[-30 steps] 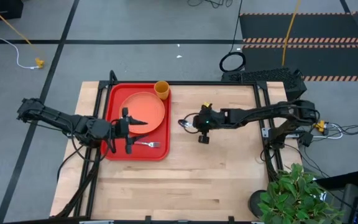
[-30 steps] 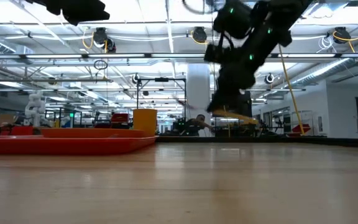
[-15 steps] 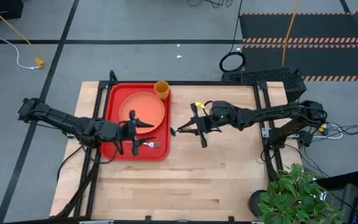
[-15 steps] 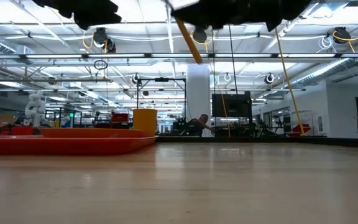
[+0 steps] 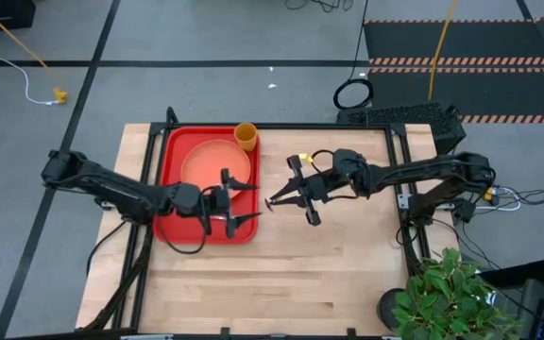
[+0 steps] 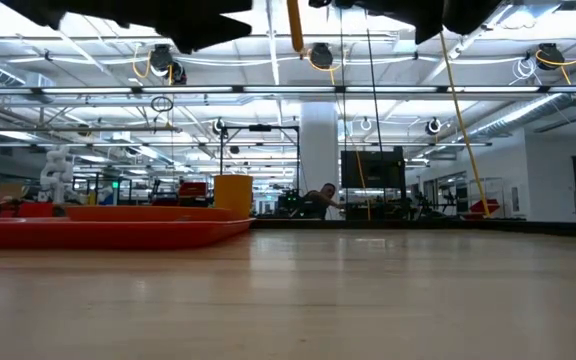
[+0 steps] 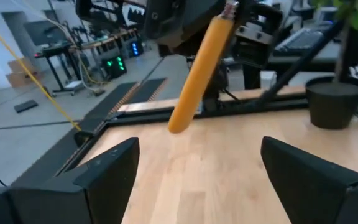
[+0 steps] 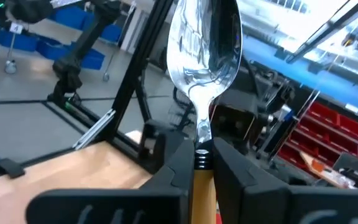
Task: Pick and place plate/cup/fork/spoon on tray
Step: Put the yellow spoon on the red serving tray at the bottom of the pink fork
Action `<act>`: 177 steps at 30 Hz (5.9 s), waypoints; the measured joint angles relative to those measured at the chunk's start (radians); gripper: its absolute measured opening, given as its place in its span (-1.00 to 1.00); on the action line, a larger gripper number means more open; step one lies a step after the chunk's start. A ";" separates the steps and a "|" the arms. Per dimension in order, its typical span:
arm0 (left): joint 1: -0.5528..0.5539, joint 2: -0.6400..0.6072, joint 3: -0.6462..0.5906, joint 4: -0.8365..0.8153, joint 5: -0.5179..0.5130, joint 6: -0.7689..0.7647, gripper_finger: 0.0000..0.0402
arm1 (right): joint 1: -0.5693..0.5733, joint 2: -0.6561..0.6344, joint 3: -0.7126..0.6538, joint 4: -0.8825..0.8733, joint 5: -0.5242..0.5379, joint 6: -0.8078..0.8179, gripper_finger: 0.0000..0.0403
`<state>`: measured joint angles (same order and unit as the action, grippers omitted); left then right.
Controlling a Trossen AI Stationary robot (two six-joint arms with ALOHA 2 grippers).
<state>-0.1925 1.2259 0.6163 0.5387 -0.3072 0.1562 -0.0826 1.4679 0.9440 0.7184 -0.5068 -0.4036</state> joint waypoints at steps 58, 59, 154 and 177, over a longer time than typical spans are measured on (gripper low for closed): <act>0.096 -0.067 0.078 -0.380 0.016 0.018 -0.88 | 0.065 0.089 0.002 0.154 0.210 0.175 -0.57; 0.088 -0.087 0.078 -0.417 -0.035 0.019 -0.88 | 0.071 0.089 0.007 0.127 0.269 0.171 -0.52; 0.145 -0.148 0.079 -0.814 0.597 -0.172 -0.77 | 0.182 0.091 0.215 -0.643 0.325 -0.657 -0.99; -0.070 -0.148 0.038 -1.095 0.215 -0.331 -0.77 | 0.205 0.091 0.215 -0.612 0.567 -0.545 -0.67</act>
<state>-0.2624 1.0782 0.6541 -0.5562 -0.0918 -0.1747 0.1229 1.5585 1.1591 0.1068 0.0606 -0.9487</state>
